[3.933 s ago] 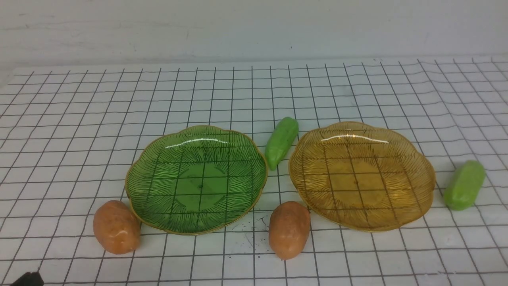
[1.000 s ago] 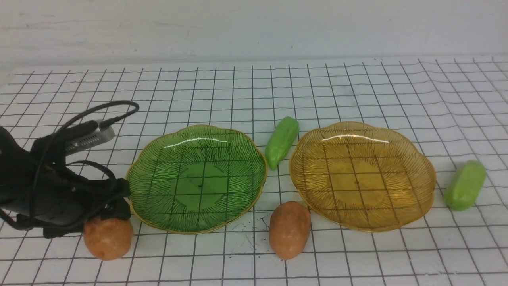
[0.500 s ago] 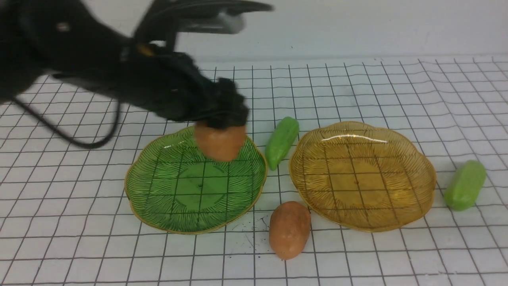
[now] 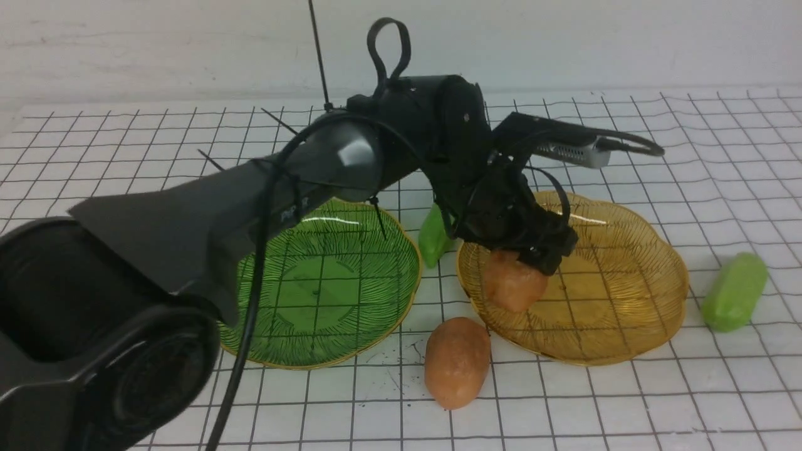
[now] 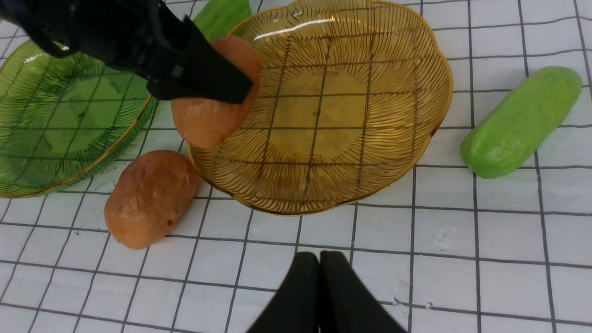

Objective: Put different types of vegetables on the plate.
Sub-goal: 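Pick up the potato beside the plates and place it on a plate, then put the potato onto the plate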

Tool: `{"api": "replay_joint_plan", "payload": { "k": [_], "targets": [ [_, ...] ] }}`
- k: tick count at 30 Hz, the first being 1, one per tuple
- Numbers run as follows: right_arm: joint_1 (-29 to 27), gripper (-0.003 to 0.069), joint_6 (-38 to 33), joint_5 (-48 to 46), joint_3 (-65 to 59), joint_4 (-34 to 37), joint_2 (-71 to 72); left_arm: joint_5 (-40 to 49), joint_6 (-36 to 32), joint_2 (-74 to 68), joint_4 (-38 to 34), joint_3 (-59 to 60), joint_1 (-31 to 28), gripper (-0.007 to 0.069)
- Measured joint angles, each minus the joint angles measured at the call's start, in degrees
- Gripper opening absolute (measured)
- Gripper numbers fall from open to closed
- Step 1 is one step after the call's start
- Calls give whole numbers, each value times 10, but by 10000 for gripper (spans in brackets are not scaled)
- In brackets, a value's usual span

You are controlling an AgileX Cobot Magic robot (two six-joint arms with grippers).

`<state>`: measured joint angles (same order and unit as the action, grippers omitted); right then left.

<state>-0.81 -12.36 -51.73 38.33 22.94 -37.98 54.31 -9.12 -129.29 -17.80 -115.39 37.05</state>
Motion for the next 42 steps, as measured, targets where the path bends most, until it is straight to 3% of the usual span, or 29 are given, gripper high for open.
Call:
{"api": "replay_joint_plan", "payload": {
  "k": [3,9,10,13,14,15,18,20,25,29,36,39,42],
  "targets": [
    [0,-15,1,0,0,6,0,39,8,-14,3,-34,0,626],
    [0,-15,-22,0,1,74,-28,60,34,-12,2,-67,0,673],
    [0,-15,-34,-5,2,87,-36,69,42,-10,4,-67,0,659],
    [0,-15,-60,-34,16,111,-68,122,65,3,29,-67,-3,523],
    [0,-15,-66,-52,26,120,-87,140,70,10,47,-67,-4,438],
    [1,-15,-72,-68,38,128,-110,156,73,26,75,-67,-8,269],
    [11,-15,-87,-86,62,141,-156,162,75,59,107,-63,-19,76],
    [35,-14,-100,-87,74,148,-186,163,77,98,118,-49,-29,20],
    [143,-11,-82,-23,87,154,-243,164,80,208,133,4,-44,-8],
    [223,-10,-19,42,88,154,-307,165,81,335,162,89,-47,-8],
    [266,29,13,68,122,146,-420,153,100,487,199,247,-48,-8],
    [269,99,14,80,146,152,-481,138,105,540,199,301,-48,-8],
    [269,237,14,82,178,182,-545,134,118,587,199,348,-48,-8]
  ]
}}
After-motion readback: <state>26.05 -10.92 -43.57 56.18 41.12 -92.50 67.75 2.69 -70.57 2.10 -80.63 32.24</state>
